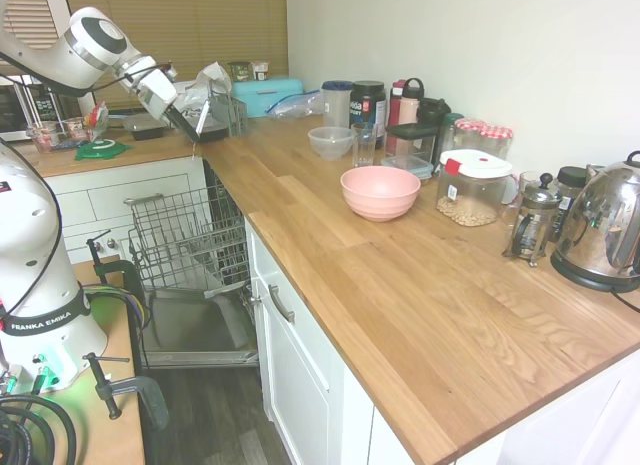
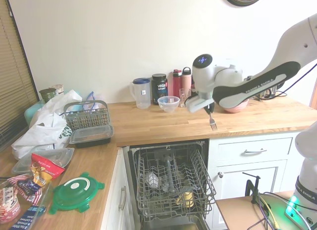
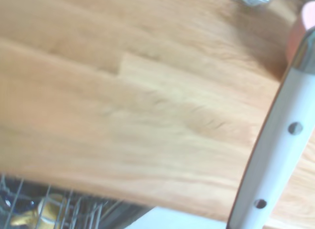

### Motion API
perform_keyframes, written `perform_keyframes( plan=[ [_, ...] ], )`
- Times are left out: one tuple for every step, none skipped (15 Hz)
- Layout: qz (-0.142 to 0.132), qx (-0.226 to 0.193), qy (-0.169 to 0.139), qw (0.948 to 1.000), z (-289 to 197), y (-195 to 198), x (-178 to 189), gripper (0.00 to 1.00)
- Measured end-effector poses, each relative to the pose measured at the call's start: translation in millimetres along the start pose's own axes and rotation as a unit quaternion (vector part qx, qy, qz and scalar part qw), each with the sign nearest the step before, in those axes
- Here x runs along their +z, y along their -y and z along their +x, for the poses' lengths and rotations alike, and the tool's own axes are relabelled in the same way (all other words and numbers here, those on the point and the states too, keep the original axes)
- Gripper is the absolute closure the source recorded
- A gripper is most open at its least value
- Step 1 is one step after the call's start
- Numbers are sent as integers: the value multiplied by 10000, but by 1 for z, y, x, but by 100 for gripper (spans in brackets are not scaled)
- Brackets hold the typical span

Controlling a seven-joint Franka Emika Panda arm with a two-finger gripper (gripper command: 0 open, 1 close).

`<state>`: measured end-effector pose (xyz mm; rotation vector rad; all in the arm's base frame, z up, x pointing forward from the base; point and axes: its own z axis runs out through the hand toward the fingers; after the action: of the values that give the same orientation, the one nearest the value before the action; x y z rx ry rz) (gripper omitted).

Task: Put the fork in the dishwasher

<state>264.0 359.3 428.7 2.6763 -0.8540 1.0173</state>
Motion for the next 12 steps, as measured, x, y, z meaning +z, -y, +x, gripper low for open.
perform_keyframes(
  plan=[
    [-84,-51,-26,9999,-7,11,6,100],
    [-174,-90,-13,9998,-13,23,15,100],
    [-257,-119,0,9996,-17,36,24,100],
    [-363,-132,6,9993,-20,47,33,100],
    [-461,-158,-9,9988,-24,58,38,100],
    [-535,-201,-58,9983,-32,66,44,100],
    [-613,-276,-129,9977,-44,72,50,100],
    [-680,-363,-210,9968,-61,76,56,100],
    [-726,-457,-295,9959,-80,82,62,100],
    [-753,-547,-382,9949,-101,90,65,100],
    [-777,-623,-448,9940,-121,99,70,100],
    [-794,-691,-486,9933,-139,111,74,100]
  ],
)
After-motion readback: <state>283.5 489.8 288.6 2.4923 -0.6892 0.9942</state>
